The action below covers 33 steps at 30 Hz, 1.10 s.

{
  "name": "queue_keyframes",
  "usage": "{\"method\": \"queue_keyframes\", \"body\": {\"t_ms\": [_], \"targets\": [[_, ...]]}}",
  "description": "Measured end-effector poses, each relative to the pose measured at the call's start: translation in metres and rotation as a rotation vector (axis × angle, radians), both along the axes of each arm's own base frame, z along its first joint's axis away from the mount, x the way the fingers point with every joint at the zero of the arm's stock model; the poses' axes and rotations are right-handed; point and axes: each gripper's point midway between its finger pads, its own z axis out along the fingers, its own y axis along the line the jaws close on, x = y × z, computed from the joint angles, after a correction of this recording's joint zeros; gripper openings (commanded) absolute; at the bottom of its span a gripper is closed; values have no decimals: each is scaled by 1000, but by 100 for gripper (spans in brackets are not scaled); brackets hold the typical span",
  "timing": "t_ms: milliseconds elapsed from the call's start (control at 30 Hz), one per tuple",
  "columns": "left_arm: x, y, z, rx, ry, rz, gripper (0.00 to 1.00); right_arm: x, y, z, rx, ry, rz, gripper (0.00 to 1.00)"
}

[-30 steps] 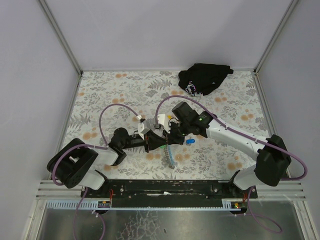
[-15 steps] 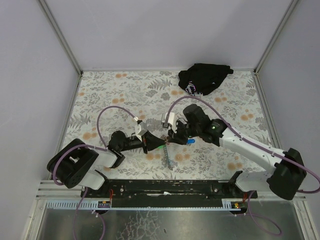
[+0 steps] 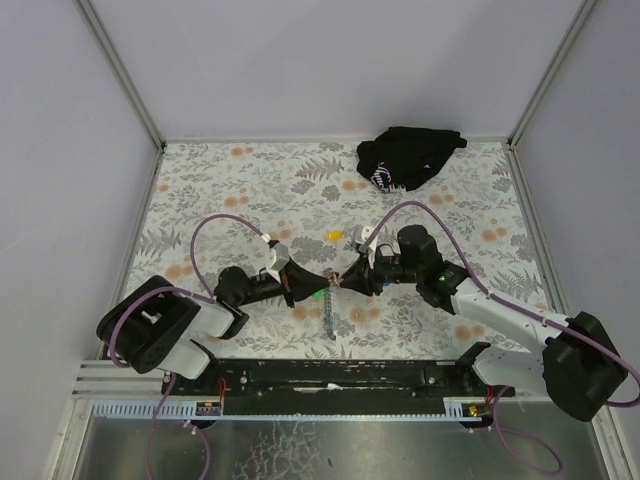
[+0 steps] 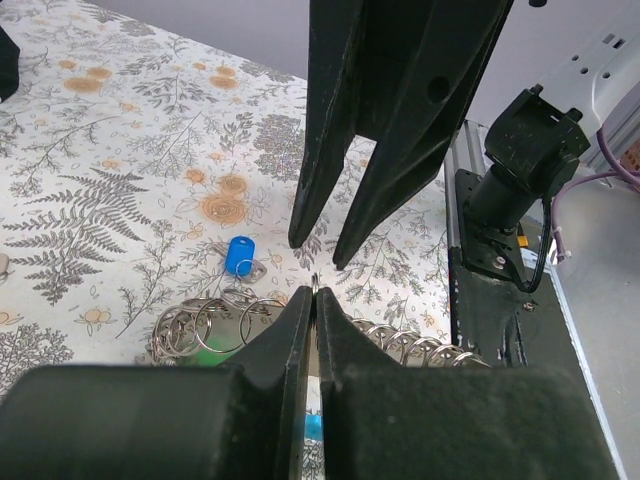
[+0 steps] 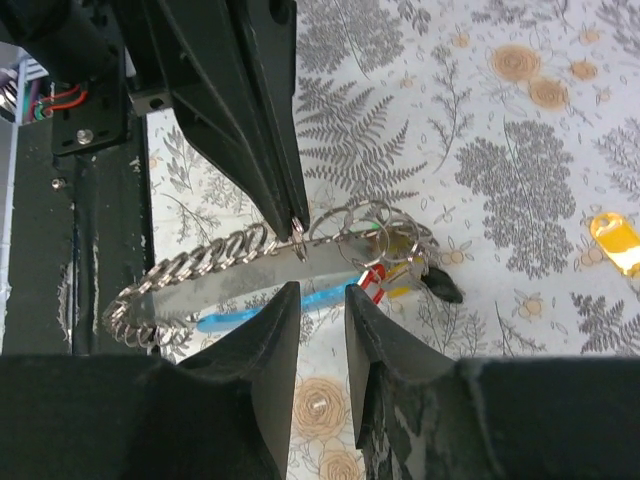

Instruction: Put the keys on the keyring

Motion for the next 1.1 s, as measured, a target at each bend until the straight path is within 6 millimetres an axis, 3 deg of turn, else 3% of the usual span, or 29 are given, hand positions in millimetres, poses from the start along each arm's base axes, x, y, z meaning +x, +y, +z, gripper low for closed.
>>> {"method": "queue_keyframes", "body": {"t_ms": [233,533,833,1033,1100], "targets": [[-1,1,0,-3,13,-1,0,4,13,11,83,-41,38,31],[-2,1,0,-6,16,-2,0,-5,20,1,92,6,107,29],[-2,1,1,-8,16,-3,0,-8,24,-14,73,59,142,15],[-3,1,5,-16,1,-11,0,-8,26,-9,78,52,162,13],[-4,0,5,-16,0,-16,0,-9,26,-9,76,54,170,7]]}}
